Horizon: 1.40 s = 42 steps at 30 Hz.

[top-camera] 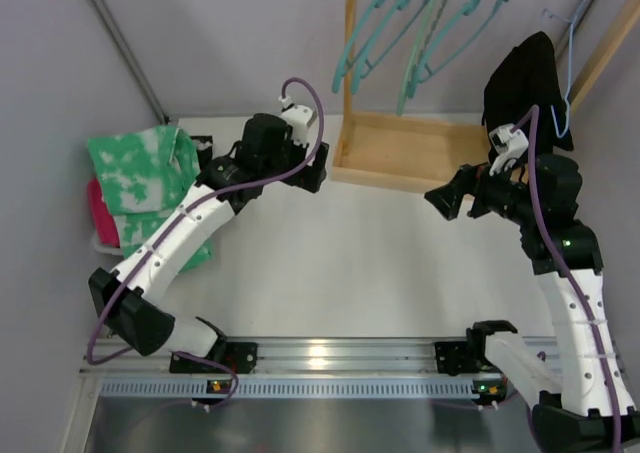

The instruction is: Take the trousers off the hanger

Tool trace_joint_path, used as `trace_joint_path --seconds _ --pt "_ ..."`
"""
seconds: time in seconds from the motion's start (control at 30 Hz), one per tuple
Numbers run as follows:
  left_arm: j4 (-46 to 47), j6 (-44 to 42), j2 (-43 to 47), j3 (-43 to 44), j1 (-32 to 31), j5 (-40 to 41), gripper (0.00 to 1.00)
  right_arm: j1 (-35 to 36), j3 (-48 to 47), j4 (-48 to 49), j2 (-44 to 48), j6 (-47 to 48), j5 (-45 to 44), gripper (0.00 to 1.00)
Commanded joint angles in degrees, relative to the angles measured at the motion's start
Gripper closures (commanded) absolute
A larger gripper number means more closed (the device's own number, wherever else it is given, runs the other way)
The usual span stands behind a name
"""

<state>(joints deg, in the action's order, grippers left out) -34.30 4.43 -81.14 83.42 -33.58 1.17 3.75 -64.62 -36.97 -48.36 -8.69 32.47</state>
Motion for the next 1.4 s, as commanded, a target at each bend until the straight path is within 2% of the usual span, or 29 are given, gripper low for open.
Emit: trace_joint_path --seconds 0.0,0.07,0.2,0.3,0.53,0.7,0.87,1.0,1.13,1.37 --pt "1.52 0.76 0.63 4.73 1.84 -0.9 0.02 0.38 -3.76 -0.38 0.81 1.74 0.49 0.01" --pt "1.08 1.02 0.9 6.57 3.78 -8.94 0.02 0.38 -5.42 -0.47 1.07 1.74 0.75 0.01" --pt "1.08 5.14 1.51 8.08 11.68 -21.96 0.02 -0.58 -9.81 -0.21 -0.07 0.61 0.58 0.0" --pt "1.08 5.25 4.05 7.9 15.91 -19.91 0.02 -1.72 -14.91 0.06 -1.47 0.17 -1.17 0.01" --pt "0.99 3.22 10.47 5.62 19.08 -13.48 0.02 -7.87 -26.06 2.26 -4.1 -5.45 -5.92 0.01" --pt "0.99 3.75 13.63 5.09 23.9 -15.22 0.02 -10.6 -33.28 0.68 -8.24 -6.61 -10.4 0.01" --pt "1.08 3.93 17.07 2.99 27.16 -16.02 0.02 -12.97 -44.43 -2.31 -16.93 -4.85 -14.36 0.01" --pt "0.99 3.75 20.05 0.87 28.13 -13.75 0.02 -18.68 -54.8 -5.73 -25.19 -7.65 -8.93 0.01" --pt "1.08 3.31 21.38 -0.1 28.4 -12.77 0.02 -26.84 -65.43 -7.41 -33.62 -11.17 -2.77 0.08" --pt "1.08 3.57 21.55 -0.45 28.4 -12.6 0.02 -33.98 -63.62 -3.65 -38.47 -16.62 4.09 0.12"
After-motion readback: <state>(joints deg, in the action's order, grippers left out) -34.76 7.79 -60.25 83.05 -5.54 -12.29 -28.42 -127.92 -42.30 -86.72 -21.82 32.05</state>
